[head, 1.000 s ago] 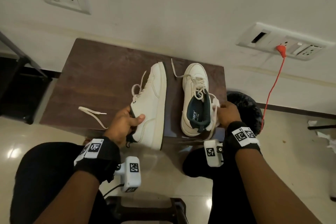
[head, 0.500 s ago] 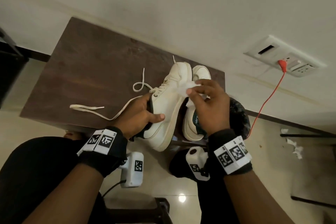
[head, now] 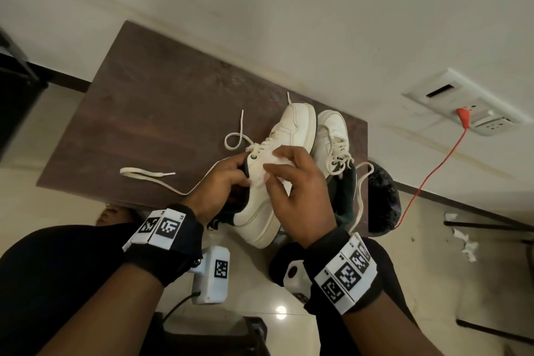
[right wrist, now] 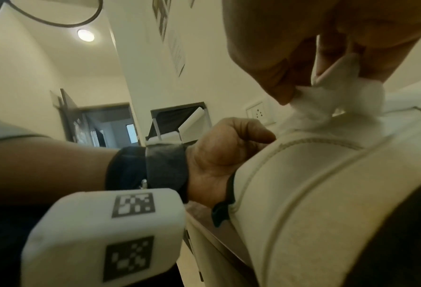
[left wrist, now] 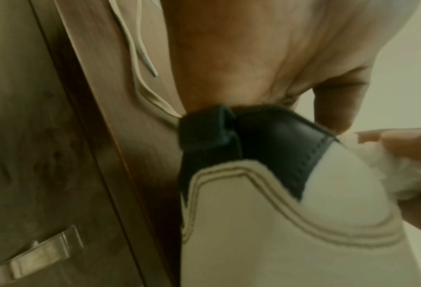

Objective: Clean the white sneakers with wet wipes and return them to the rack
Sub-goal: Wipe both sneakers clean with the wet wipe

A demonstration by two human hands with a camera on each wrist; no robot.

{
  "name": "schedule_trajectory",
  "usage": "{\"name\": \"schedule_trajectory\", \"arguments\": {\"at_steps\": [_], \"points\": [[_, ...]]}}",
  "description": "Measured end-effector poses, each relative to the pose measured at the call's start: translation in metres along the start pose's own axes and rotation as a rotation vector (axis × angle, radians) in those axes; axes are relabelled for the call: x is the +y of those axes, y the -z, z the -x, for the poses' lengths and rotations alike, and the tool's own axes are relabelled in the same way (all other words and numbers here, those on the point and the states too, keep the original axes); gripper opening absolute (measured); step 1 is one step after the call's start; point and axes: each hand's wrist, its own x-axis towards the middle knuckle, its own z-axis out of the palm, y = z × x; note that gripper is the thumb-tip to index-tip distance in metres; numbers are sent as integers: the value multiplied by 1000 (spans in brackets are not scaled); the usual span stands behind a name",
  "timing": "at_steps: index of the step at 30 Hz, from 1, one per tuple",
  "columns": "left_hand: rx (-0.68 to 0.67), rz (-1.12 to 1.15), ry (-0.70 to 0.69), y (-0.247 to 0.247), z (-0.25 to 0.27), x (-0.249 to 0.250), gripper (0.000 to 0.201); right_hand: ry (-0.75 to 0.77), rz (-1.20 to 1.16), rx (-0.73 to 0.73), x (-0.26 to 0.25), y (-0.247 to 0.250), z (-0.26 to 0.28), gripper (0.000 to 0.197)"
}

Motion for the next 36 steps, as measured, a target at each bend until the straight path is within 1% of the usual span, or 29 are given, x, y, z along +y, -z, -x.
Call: {"name": "schedule_trajectory", "arguments": {"at_steps": [2,5,6,9,12,16,19,21,23,25,26,29,32,33,36], "points": [[17,20,27,3,0,-2,47,-6,2,-11,-2,1,-1,21],[44,26,71,4,1,-3,44,-99,55,1,-2,2,-6,38],[48,28,78,4,1,-4,43,-106,99,17,-1,3,-7,37],[64,38,90,3,0,-4,44,-56,214,32,3,0,-9,26],[75,26,92,3,1,-3,47,18,263,-20,1,-2,-7,27],[47,41,75,1,1,-1,50,153,298,-141,-4,-3,8,29],[14,80,76,0,1,-1,53,224,375,-164,-3,-4,10,28],[19,61,77,0,2,-2,51,202,433,-154,1,-3,-3,29],[37,22,86,2,2,-4,51,128,464,-115,6,-1,-24,29],[43,18,89,3,1,-5,50,59,459,-98,9,1,-42,26],[50,23,89,3,1,-5,48,59,453,-115,8,0,-46,25],[75,30,81,5,0,-7,40,143,385,-186,-2,-7,-38,23],[85,47,47,5,0,-8,34,233,279,-195,-6,-7,-18,24],[84,51,30,6,0,-9,36,261,251,-202,-5,-6,-13,22],[3,79,-29,5,1,-7,47,323,260,-238,-6,-5,-3,21]]}}
